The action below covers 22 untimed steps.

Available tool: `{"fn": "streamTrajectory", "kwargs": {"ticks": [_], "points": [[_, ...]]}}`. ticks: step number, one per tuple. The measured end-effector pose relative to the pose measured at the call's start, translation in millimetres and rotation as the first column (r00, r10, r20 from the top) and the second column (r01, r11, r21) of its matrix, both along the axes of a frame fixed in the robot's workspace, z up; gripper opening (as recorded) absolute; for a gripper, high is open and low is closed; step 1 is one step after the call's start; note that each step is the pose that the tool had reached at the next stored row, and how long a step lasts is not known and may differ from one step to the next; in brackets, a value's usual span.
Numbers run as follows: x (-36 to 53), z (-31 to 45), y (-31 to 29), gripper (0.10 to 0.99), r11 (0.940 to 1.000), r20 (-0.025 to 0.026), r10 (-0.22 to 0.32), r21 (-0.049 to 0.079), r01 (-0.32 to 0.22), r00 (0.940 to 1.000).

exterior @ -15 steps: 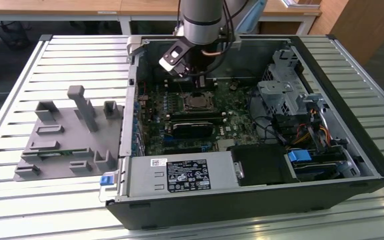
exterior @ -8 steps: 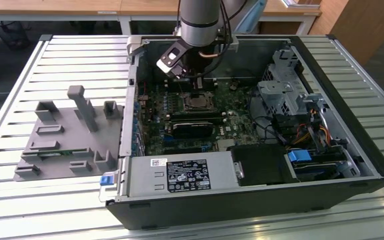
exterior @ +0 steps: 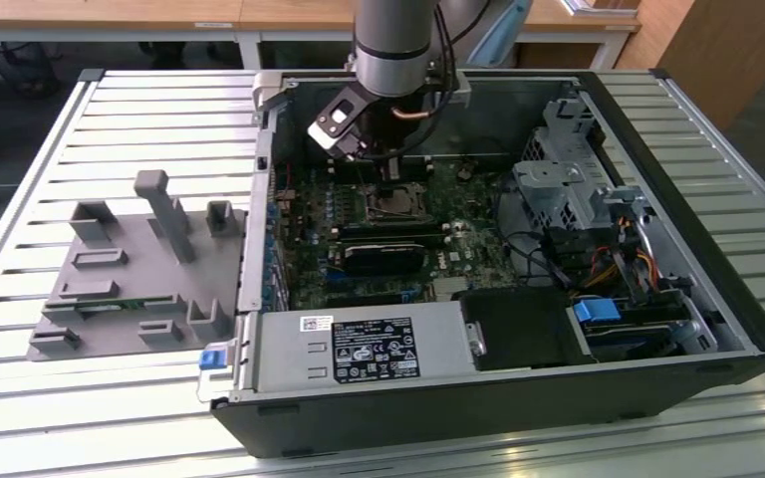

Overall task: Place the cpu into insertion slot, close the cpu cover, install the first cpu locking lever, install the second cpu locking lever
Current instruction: 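Close the cpu cover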

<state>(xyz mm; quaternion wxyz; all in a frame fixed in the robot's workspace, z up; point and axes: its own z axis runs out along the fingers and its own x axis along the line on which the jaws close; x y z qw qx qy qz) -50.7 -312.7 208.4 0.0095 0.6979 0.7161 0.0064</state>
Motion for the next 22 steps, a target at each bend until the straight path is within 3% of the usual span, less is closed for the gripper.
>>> {"fn": "streamTrajectory", "kwargs": {"ticks": [2,3,5,7,19,22], "points": [[-1.3,-1.2,0.0,0.106,1.0000,0.0027,0.000,0.000,0.000,1.0000],[-2.7,-1.5,-0.1,0.106,1.0000,0.0070,0.000,0.000,0.000,1.0000],[-5.8,-2.3,0.0,0.106,1.0000,0.0205,0.000,0.000,0.000,0.9998],[-7.0,-3.7,0.1,0.106,1.0000,0.0260,0.000,0.000,0.000,0.9997],[-7.0,-8.0,0.0,0.106,1.0000,0.0326,0.000,-0.003,0.000,0.9995],[-7.0,-8.5,0.0,0.106,1.0000,0.0375,0.000,-0.003,0.000,0.9993]]}}
